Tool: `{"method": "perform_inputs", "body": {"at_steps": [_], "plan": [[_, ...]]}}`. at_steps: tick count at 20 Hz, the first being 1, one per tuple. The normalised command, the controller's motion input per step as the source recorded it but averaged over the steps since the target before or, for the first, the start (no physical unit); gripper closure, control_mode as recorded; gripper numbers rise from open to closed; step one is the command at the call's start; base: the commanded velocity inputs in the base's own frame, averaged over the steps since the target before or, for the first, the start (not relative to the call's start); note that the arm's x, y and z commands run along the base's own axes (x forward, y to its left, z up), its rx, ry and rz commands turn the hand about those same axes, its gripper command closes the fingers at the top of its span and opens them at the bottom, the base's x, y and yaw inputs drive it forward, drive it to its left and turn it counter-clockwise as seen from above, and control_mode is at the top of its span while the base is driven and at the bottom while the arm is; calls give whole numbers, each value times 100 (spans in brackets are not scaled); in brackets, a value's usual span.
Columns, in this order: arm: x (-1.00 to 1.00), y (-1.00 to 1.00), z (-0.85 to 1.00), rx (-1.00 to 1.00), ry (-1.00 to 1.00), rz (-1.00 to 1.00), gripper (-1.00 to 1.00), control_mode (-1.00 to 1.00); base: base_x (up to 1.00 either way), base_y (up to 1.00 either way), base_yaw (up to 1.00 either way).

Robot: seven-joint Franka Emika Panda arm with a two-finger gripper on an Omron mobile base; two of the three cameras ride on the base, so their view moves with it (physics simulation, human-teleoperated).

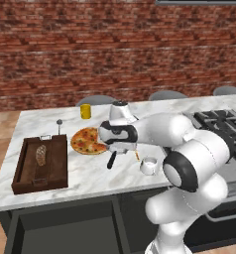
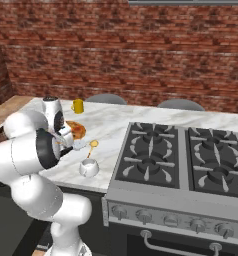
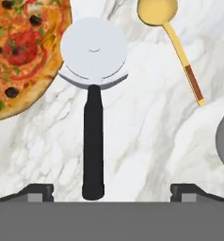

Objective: Take the pizza cutter from the drawer on the left and place it on the dining counter for cutting.

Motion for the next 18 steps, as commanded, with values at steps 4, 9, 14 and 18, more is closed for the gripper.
{"method": "perform_inputs", "body": {"at_steps": [4, 9, 14, 18], "plan": [[-68, -29, 81, 0, 0, 0, -100, -100, 0, 0, 0], [-100, -44, 64, 0, 0, 0, -100, -100, 0, 0, 0], [-100, -49, 57, 0, 0, 3, -100, -100, 0, 0, 0], [-100, -51, 39, -1, -4, 12, -100, -100, 0, 0, 0]]}}
